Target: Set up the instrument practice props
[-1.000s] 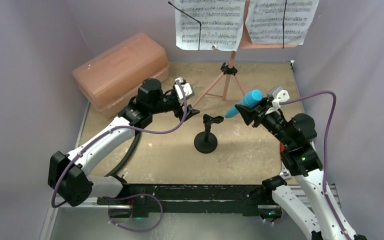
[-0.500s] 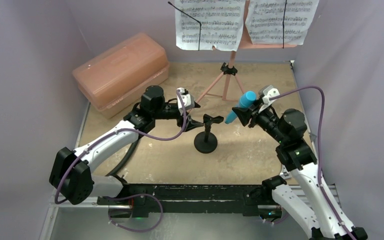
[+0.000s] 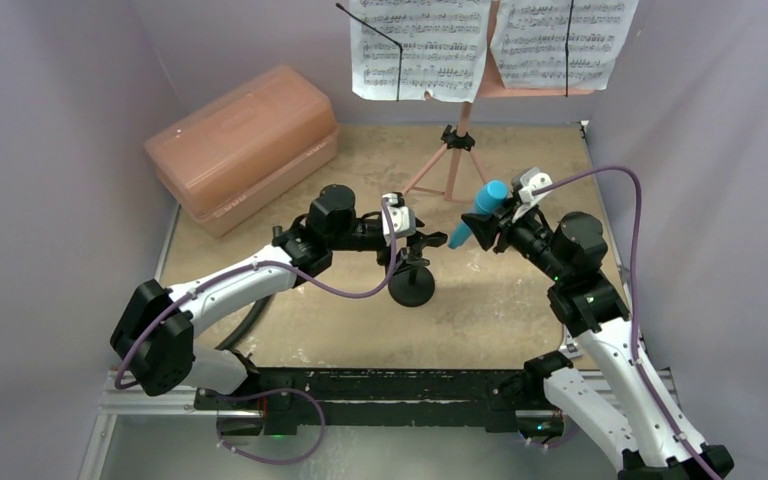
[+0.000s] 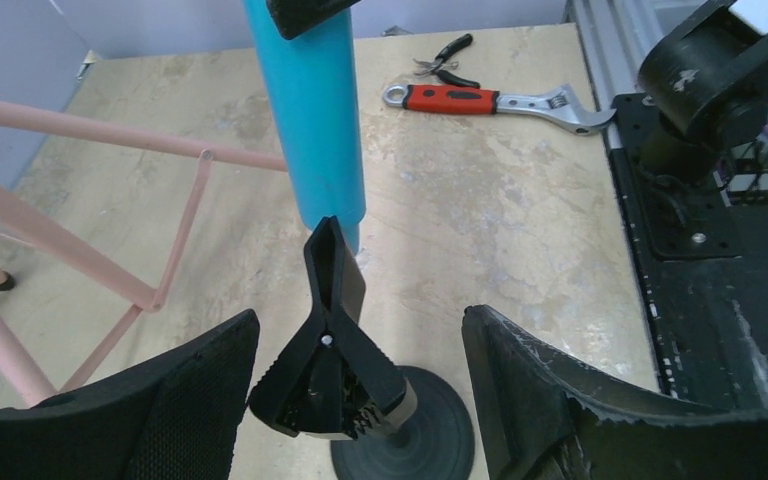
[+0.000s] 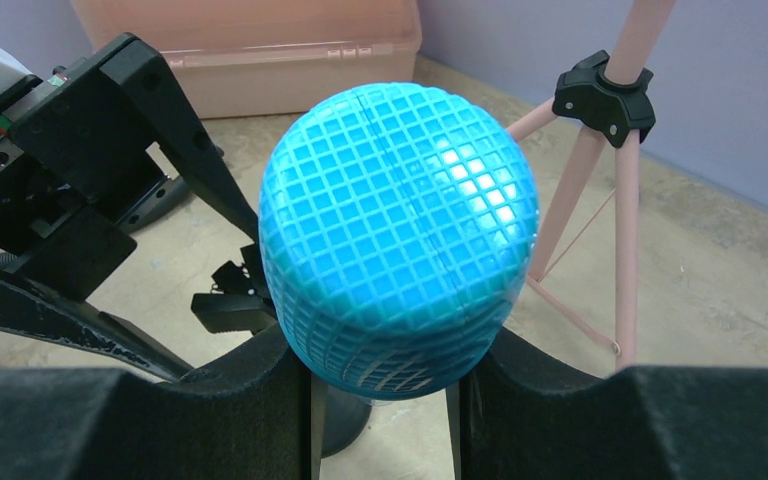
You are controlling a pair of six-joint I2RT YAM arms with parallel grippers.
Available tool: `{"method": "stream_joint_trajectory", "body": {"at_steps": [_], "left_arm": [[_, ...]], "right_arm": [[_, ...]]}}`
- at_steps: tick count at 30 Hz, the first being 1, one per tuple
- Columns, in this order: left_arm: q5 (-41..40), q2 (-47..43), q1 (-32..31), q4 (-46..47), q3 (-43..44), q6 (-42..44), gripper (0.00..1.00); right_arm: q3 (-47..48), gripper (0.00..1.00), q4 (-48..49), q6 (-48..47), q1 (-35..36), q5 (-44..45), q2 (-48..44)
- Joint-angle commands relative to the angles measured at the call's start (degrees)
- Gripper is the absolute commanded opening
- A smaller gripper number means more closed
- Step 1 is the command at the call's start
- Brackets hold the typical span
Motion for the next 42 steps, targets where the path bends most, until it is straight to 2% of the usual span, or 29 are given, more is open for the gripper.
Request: {"method": "stream_joint_trajectory", "body": {"at_steps": [1, 11, 21, 22, 23, 25, 26, 32, 42], "left_arm": [[-3.16, 0.25, -0.33, 3.26, -0.90, 2.47, 0.72], [-5.47, 1.12, -0.41, 1.40, -0.98, 4.46, 0.70], [-3.88, 1.84, -0.40, -0.90, 0.50, 6.05, 0.55], [-3.87, 1.84, -0.36, -1.22, 0.60, 6.29, 0.50], [-3.82, 1.85, -0.39, -1.82, 0.84, 6.77, 0.39], [-3.26, 2.25, -0.34, -3.26, 1.80, 7.73, 0.03], [-3.07, 2.54, -0.33, -3.98, 2.17, 7.84, 0.00], [-1.92, 3.05, -0.35, -2.37, 1.80, 5.85, 0.00], [-2.96, 4.27, -0.58, 2.77, 1.55, 1.06, 0.00]], "right_arm": [[0.66, 0.00, 3.57, -0.82, 0.05, -2.08, -0.23], [0.64, 0.00, 4.25, -0.37, 0.09, -4.38, 0.21], [0.94, 0.00, 4.01, -0.10, 0.09, -5.47, 0.68], [0.97, 0.00, 4.15, 0.04, 0.10, -5.63, 0.75], [0.89, 0.00, 4.50, 0.37, 0.05, -5.94, 0.82], [0.20, 0.00, 5.91, 1.56, 0.07, -7.39, 1.17], [-0.17, 0.00, 6.95, 2.39, 0.09, -8.50, 1.42], [-2.85, 0.00, 14.86, 7.90, 0.14, -12.18, 2.84], [-7.15, 0.00, 21.39, 11.77, 0.87, -13.37, 2.79]]}}
